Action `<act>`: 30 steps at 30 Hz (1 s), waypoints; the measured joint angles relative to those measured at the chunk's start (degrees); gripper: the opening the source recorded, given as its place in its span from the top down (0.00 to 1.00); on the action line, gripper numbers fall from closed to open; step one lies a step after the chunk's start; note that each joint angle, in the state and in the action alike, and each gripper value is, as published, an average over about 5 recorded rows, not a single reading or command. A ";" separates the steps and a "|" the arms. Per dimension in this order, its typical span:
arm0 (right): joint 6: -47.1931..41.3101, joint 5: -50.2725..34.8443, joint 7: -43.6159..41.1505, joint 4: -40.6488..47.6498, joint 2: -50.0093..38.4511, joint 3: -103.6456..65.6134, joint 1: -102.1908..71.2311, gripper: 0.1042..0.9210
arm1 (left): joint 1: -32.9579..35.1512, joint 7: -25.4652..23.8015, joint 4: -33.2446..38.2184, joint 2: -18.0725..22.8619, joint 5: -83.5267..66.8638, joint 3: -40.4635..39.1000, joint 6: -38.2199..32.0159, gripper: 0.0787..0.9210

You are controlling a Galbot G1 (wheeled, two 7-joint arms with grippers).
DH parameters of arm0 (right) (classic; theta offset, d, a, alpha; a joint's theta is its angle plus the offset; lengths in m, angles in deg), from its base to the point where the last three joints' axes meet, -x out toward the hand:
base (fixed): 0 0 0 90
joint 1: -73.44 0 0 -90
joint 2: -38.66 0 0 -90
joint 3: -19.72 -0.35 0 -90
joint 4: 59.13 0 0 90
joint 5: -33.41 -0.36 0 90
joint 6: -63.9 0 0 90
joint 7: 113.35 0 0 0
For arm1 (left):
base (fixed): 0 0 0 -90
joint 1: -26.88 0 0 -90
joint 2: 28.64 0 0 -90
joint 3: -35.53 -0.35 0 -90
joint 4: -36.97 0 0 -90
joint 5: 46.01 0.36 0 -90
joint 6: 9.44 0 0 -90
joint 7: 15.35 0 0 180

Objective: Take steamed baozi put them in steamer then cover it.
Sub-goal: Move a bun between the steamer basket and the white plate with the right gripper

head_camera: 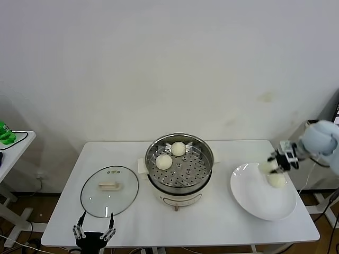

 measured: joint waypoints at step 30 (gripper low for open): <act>9.71 -0.76 3.91 -8.81 26.42 20.60 17.24 0.56 | 0.39 -0.10 -0.69 1.93 -0.38 2.37 0.75 0.12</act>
